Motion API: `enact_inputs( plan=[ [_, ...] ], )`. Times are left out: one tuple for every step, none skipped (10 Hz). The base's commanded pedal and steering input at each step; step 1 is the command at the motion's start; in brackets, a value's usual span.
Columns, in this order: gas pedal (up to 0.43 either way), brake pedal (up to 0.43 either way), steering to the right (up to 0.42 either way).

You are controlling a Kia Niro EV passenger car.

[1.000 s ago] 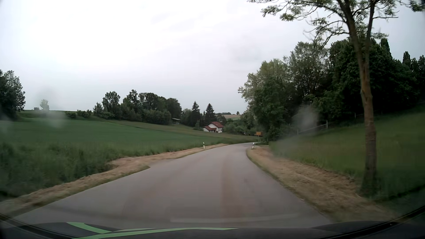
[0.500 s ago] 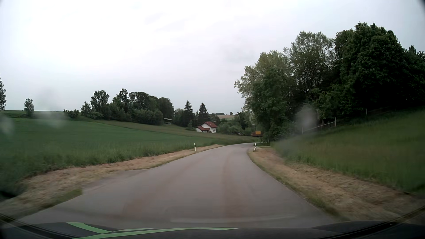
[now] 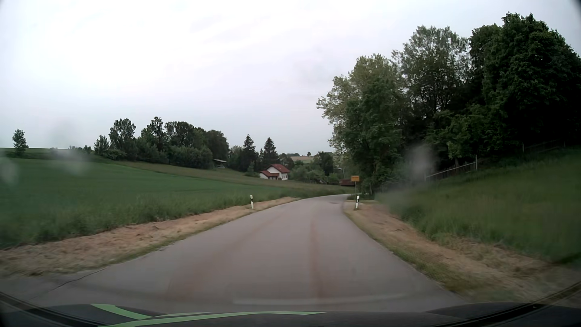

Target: Follow the waypoints while adhering to traffic rules and regulations

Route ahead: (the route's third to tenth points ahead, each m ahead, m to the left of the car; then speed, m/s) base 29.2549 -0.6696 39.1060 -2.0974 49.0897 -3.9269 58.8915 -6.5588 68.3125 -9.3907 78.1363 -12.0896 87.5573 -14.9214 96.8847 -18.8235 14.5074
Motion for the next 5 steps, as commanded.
enact_inputs(
  plan=[
    [0.000,0.110,0.018],
    [0.000,0.116,0.018],
    [0.000,0.116,0.019],
    [0.000,0.122,0.019],
    [0.000,0.122,0.019]
  ],
)
